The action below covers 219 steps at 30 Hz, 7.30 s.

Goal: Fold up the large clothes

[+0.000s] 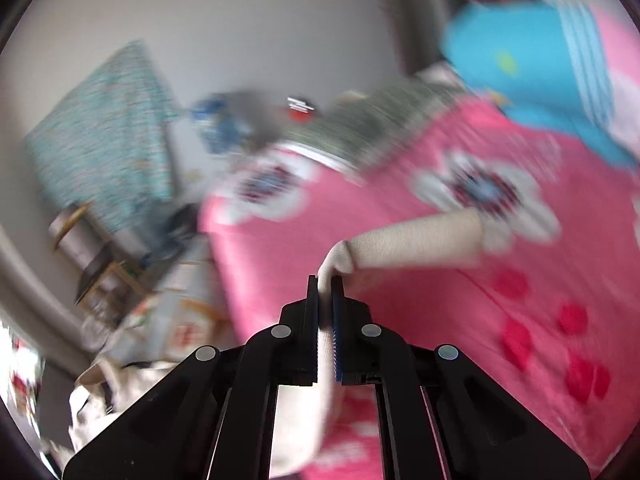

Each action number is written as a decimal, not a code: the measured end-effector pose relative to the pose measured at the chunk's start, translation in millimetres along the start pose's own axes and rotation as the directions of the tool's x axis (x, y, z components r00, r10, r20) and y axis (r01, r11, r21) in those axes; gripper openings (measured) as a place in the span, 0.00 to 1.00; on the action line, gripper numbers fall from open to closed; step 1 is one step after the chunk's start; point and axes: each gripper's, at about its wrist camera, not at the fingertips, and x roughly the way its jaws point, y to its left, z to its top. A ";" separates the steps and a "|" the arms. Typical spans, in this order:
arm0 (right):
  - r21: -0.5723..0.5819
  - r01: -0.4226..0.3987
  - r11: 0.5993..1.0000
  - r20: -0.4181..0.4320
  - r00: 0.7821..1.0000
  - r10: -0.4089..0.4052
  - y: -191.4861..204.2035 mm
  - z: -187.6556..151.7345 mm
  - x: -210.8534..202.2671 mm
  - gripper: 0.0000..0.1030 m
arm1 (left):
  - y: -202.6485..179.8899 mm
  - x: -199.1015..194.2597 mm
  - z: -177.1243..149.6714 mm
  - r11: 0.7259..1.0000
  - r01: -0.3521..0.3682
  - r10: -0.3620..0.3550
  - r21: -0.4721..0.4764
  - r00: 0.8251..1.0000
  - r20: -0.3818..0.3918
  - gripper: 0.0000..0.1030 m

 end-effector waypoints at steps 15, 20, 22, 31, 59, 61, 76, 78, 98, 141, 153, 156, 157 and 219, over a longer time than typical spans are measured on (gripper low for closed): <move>-0.402 -0.573 0.714 -0.295 0.819 0.492 300.1 -126.9 -26.9 0.05 | 19.6 -21.0 -7.7 0.999 0.022 -0.021 -0.041 0.999 0.035 0.68; -0.428 -0.612 0.665 -0.580 0.750 0.318 337.2 -249.0 36.7 0.07 | 29.4 -24.5 -13.6 0.995 0.075 -0.073 -0.071 0.997 0.028 0.48; -0.438 -0.630 0.641 -0.649 0.715 0.260 337.1 -281.3 43.0 0.10 | 32.9 -28.8 -12.9 0.990 0.112 -0.110 -0.083 0.994 0.026 0.42; -0.237 -0.672 0.701 -0.691 0.624 0.365 277.2 -268.5 24.7 0.28 | 26.7 -39.6 9.9 0.925 0.335 -0.336 -0.178 0.942 0.025 0.37; -0.300 -0.479 0.825 -0.550 0.793 0.261 165.8 -280.3 -3.2 0.44 | 8.7 -75.4 66.6 0.968 0.212 -0.192 -0.138 0.970 0.146 0.04; -0.311 -0.480 0.820 -0.546 0.797 0.259 166.9 -281.3 -4.1 0.44 | 25.4 -88.7 74.2 0.971 0.194 -0.170 -0.141 0.972 0.163 0.04; -0.393 -0.449 0.802 -0.529 0.824 0.202 178.2 -285.5 -7.8 0.44 | 95.2 -23.7 35.3 0.934 0.148 -0.177 -0.326 0.982 -0.061 0.04; -0.398 -0.442 0.803 -0.534 0.824 0.189 179.5 -285.1 -7.5 0.44 | 93.8 -10.3 30.4 0.944 0.106 -0.146 -0.312 0.983 -0.109 0.04; -0.270 -0.250 0.930 -0.527 0.847 0.074 175.0 -146.8 148.5 0.05 | 89.3 -4.4 24.5 0.959 0.081 -0.108 -0.271 0.990 -0.088 0.05; -0.416 -0.355 0.837 -0.484 0.866 0.127 144.7 -249.8 -94.3 0.81 | 99.1 -154.0 -120.5 0.994 0.029 -0.019 -0.105 0.995 0.095 0.28; -0.151 -0.203 0.967 -0.499 0.860 0.103 29.7 -309.7 -162.1 0.81 | 109.5 -162.2 -253.6 0.945 0.211 -0.199 -0.249 0.977 0.072 0.30; -0.159 -0.179 0.971 -0.515 0.854 0.073 21.7 -320.4 -163.2 0.81 | 99.2 -157.1 -259.7 0.937 0.247 -0.239 -0.245 0.969 0.064 0.30; -0.162 -0.173 0.972 -0.517 0.853 0.065 20.5 -322.5 -163.4 0.81 | 96.7 -155.7 -260.5 0.936 0.254 -0.246 -0.244 0.967 0.061 0.30; -0.119 -0.258 0.959 -0.455 0.873 0.178 14.9 -335.8 -242.9 0.08 | 77.0 -254.0 -307.5 0.966 0.218 -0.187 -0.139 0.960 0.208 0.04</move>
